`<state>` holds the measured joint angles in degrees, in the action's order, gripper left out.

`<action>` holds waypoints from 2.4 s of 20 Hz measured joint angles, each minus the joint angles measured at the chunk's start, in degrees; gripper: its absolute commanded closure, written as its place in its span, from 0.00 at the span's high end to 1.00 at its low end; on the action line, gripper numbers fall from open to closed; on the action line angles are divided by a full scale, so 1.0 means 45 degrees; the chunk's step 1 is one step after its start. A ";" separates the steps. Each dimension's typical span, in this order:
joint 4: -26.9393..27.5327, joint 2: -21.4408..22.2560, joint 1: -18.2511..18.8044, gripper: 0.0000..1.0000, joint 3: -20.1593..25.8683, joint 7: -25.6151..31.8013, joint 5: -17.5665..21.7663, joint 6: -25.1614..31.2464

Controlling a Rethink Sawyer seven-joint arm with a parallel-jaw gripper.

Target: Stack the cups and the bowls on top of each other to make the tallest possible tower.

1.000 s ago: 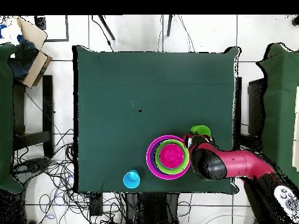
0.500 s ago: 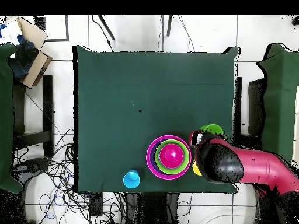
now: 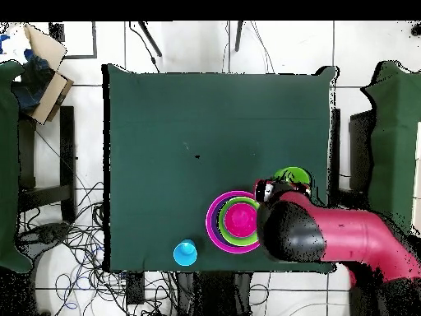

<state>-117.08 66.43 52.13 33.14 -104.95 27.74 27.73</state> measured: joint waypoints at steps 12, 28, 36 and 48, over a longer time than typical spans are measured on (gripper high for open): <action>-0.1489 0.0151 -0.0845 0.00 -0.0435 0.0000 0.0734 -0.1804; -0.2780 -0.0229 -0.1107 0.00 -0.2638 0.0000 0.2642 -0.4227; -0.2787 -0.0512 -0.2459 0.00 -0.4190 0.0000 0.2922 -0.4944; -0.3002 -0.0114 -0.3086 0.00 -0.4645 0.0000 0.2835 -0.4944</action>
<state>-130.59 65.91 38.24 12.24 -104.95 40.50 5.49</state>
